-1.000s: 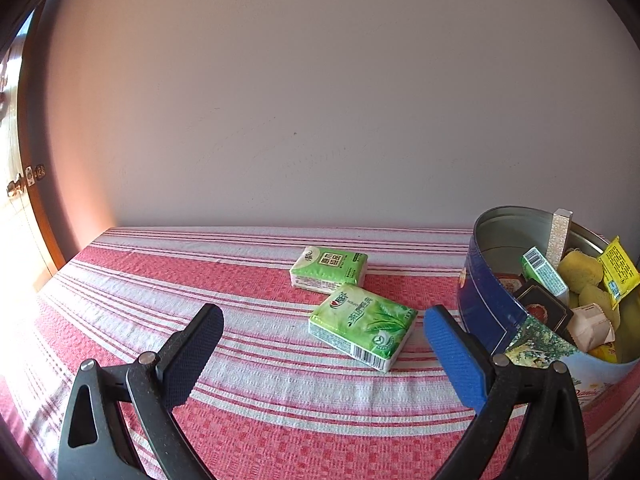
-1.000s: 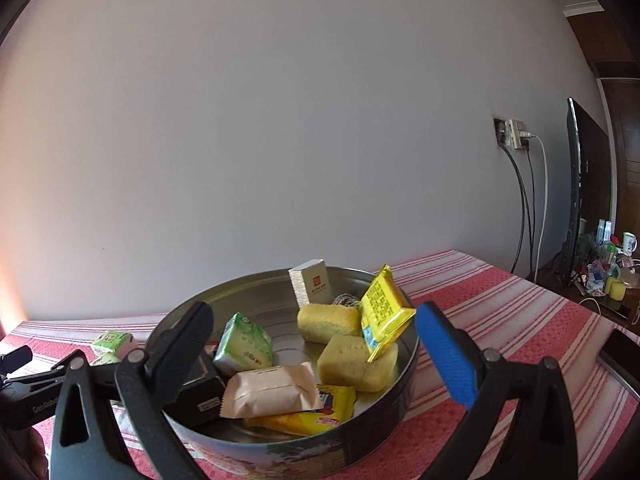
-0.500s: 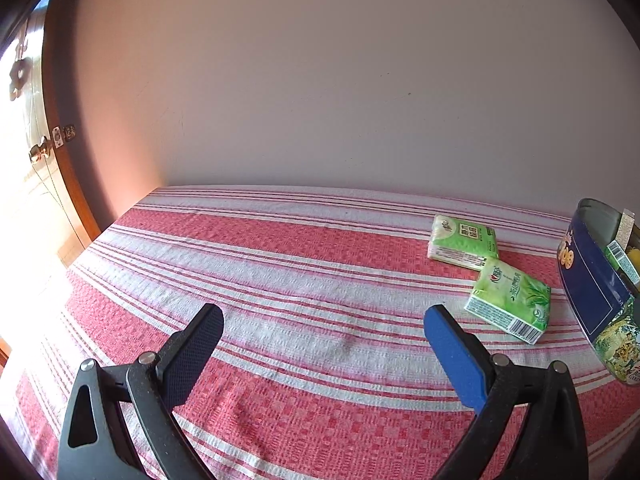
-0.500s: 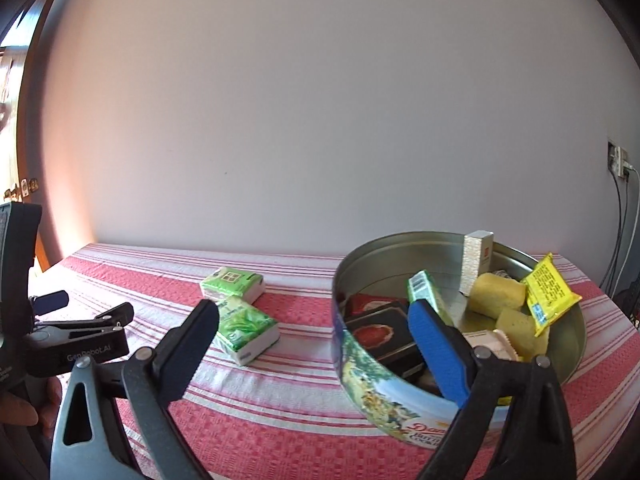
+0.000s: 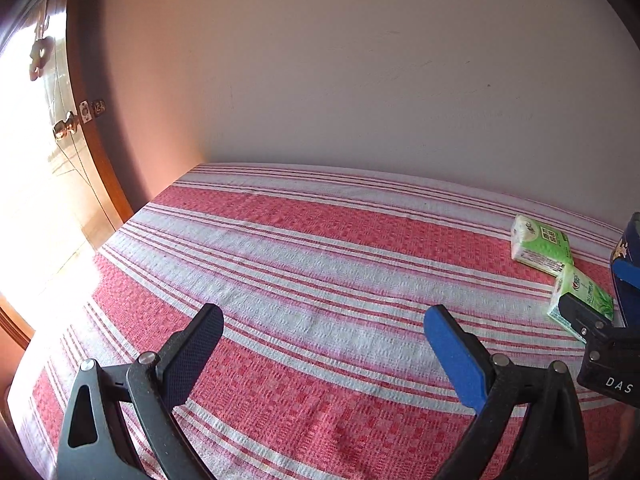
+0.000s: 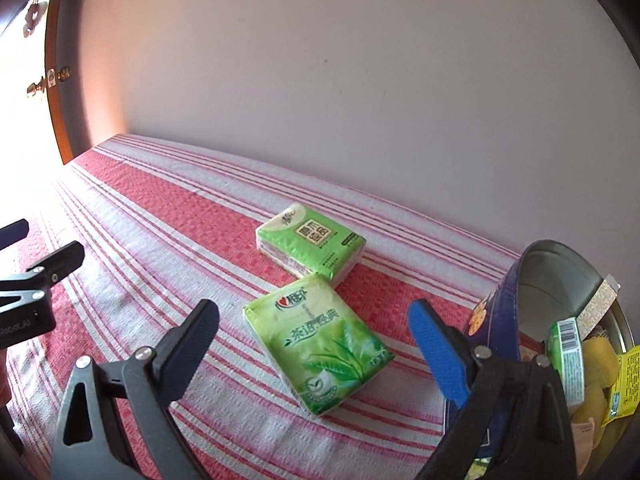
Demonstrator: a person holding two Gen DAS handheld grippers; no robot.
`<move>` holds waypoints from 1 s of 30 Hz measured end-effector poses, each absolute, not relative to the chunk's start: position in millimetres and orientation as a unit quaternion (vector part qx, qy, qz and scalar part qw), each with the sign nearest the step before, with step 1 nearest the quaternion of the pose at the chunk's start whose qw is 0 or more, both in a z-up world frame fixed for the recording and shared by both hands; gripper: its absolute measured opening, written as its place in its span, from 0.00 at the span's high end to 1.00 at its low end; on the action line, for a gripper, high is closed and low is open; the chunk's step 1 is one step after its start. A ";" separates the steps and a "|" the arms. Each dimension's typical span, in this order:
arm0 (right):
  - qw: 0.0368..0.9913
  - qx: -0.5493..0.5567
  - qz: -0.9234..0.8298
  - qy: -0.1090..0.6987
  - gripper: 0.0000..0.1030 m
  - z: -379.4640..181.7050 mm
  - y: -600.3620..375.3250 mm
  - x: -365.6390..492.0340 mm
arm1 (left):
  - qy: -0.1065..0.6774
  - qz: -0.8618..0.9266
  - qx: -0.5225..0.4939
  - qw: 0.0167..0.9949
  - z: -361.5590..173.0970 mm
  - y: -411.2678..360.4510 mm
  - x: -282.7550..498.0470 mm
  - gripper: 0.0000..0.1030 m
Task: Organize objects
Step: 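Grasp the green tea-print tissue pack with the right tool, then grasp the green wood-pulp tissue pack with the left tool while the right tool holds its pack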
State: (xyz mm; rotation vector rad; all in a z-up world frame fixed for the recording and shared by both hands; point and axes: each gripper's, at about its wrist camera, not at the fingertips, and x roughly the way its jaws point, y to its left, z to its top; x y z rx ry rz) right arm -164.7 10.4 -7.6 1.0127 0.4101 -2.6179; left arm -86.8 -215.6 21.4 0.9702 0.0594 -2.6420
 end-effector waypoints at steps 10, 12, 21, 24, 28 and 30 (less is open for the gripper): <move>0.171 0.402 -0.887 0.150 0.45 -23.0 12.3 -179.0 | 0.022 -0.926 0.345 0.150 20.6 -212.7 -88.0 0.01; 0.184 0.395 -0.893 0.114 0.47 -16.1 19.9 -167.8 | 0.032 -0.928 0.346 0.136 20.3 -212.9 -88.5 0.01; 0.103 0.249 -0.962 0.046 0.47 40.1 69.4 -114.5 | 0.033 -0.945 0.323 0.035 33.2 -154.4 -117.4 0.01; 0.051 0.212 -0.975 0.042 0.47 54.6 86.3 -113.0 | 0.030 -0.942 0.335 0.008 33.7 -126.6 -146.0 0.01; 0.001 0.190 -0.981 0.045 0.47 60.2 106.2 -117.6 | 0.019 -0.934 0.356 -0.018 25.3 -92.3 -185.2 0.01; -0.006 0.192 -0.981 0.037 0.47 60.4 113.9 -121.5 | 0.009 -0.929 0.370 -0.025 18.7 -78.0 -203.4 0.01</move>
